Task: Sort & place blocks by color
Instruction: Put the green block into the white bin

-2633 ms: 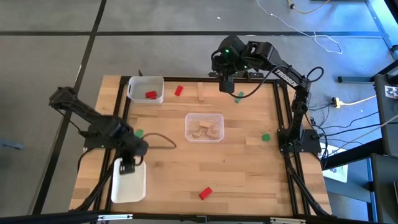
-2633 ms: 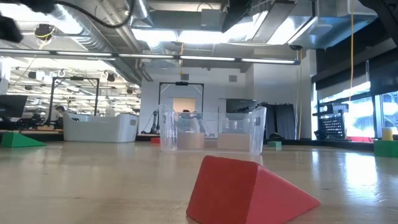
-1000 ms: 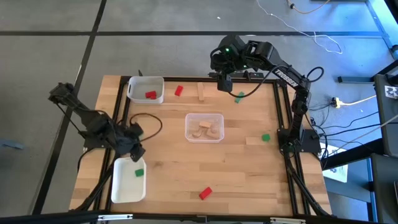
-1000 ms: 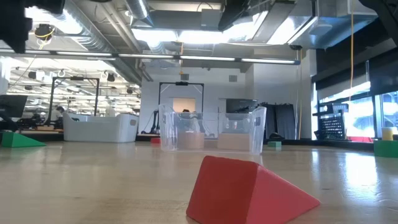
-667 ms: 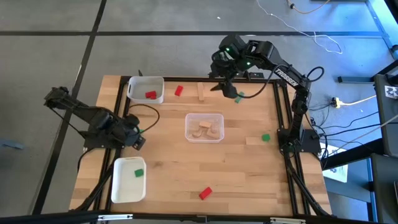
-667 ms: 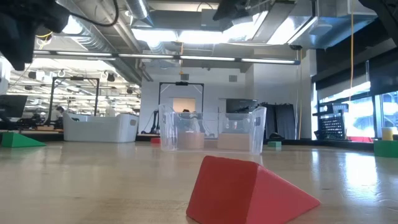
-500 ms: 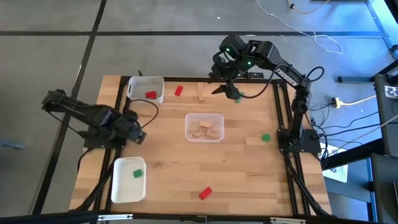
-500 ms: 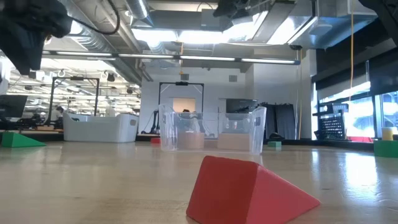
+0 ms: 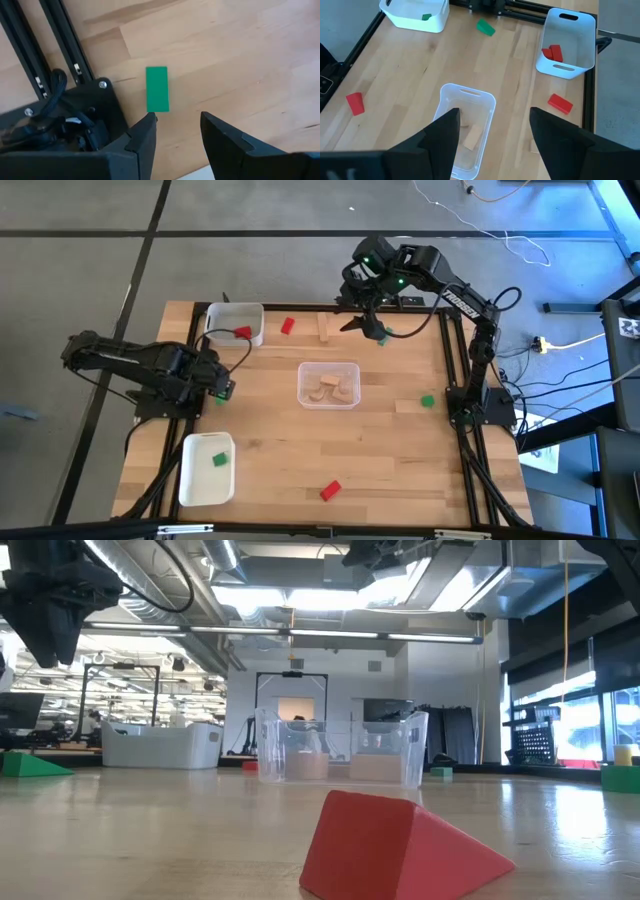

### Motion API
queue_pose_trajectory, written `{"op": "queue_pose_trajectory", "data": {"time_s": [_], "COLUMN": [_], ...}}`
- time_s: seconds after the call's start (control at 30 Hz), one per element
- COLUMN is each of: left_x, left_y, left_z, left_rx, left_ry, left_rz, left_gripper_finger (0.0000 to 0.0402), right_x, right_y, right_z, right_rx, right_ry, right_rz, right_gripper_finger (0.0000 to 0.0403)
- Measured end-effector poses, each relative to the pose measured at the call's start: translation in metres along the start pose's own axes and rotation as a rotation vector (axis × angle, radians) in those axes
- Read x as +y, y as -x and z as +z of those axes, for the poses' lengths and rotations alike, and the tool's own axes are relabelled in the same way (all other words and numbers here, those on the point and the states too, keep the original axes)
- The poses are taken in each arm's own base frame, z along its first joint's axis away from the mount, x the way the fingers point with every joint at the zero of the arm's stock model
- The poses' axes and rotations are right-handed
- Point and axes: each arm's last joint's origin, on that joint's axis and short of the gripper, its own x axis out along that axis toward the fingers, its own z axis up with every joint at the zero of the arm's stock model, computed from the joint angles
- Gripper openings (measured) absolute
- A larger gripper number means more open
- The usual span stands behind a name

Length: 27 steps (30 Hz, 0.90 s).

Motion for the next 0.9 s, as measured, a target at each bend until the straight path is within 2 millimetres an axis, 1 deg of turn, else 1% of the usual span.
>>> {"op": "queue_pose_trajectory", "data": {"time_s": [0.17, 0.43, 0.7, 0.9], "left_x": [-0.0012, -0.0025, -0.0026, -0.0068], "left_y": [0.0000, 0.0000, 0.0000, 0.0001], "left_z": [0.0020, 0.0023, 0.0022, 0.0028], "left_rx": [-0.063, -0.068, -0.065, -0.059], "left_ry": [0.010, 0.028, 0.215, 0.240], "left_rz": [-0.005, -0.018, -0.026, -0.069], "left_gripper_finger": [0.0144, 0.0144, 0.0144, 0.0145], "right_x": [0.0000, -0.0003, -0.0017, -0.0021], "right_y": [0.0000, 0.0000, 0.0001, 0.0001], "right_z": [0.0001, 0.0005, 0.0028, 0.0035], "right_rx": [-0.001, -0.004, -0.027, -0.033], "right_ry": [0.000, 0.002, 0.015, 0.019], "right_rz": [0.000, -0.003, -0.017, -0.021], "right_gripper_finger": [0.0239, 0.0239, 0.0239, 0.0239]}}
